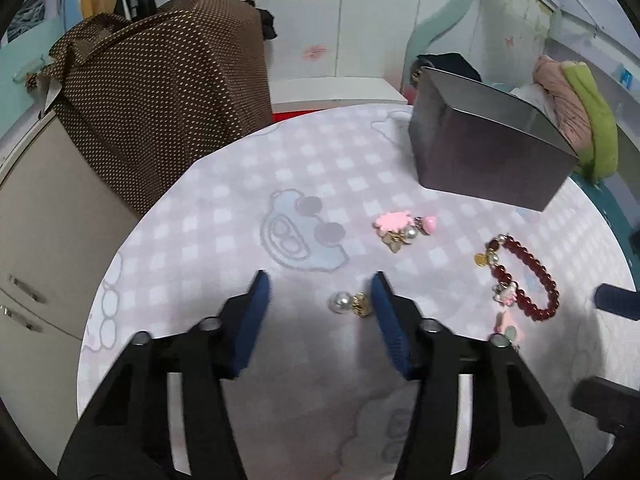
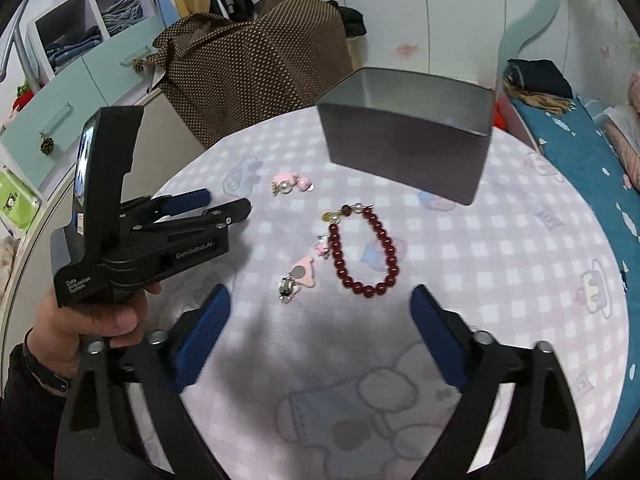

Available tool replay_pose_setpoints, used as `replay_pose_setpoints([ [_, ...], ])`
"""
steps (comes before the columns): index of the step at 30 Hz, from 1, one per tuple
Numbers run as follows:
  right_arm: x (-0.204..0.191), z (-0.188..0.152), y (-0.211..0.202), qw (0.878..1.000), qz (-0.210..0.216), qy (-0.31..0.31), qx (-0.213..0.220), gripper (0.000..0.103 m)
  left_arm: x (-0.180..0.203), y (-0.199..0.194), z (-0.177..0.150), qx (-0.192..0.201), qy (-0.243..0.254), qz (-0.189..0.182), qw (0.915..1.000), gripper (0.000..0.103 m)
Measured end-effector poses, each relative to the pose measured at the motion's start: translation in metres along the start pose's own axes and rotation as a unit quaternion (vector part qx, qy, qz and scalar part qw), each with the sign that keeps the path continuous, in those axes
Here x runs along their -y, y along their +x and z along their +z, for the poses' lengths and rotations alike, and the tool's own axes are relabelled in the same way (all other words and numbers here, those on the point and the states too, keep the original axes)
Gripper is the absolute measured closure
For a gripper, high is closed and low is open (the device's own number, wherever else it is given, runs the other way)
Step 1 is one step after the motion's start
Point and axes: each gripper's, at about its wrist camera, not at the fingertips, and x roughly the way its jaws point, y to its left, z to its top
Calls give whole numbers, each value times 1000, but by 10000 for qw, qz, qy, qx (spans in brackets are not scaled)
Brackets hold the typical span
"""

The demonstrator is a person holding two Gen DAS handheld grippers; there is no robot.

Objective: Organize jewelry
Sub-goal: 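Grasp the pearl earring with the left gripper while the right gripper grasps the pink clip charm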

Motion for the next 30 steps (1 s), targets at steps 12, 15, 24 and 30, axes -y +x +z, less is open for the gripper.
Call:
replay_pose_setpoints([
  [12,-13,-3,22,9996,155,-115,-183,48,-5,-16,-12,-14,-106,-393,9992,88],
  [15,-17,-3,30,9995,123,-185,-210,54,-6,-23,-15,27,-126,-413,9991,88],
  [24,-38,-3,44,9946,-514,-898,-51,88,-6,-48,-23,178,-169,-428,9988,88],
  [30,-38,-10,41,9930,-655,-985,-29,89,-7,-58,-27,227,-210,-463,9984,88],
])
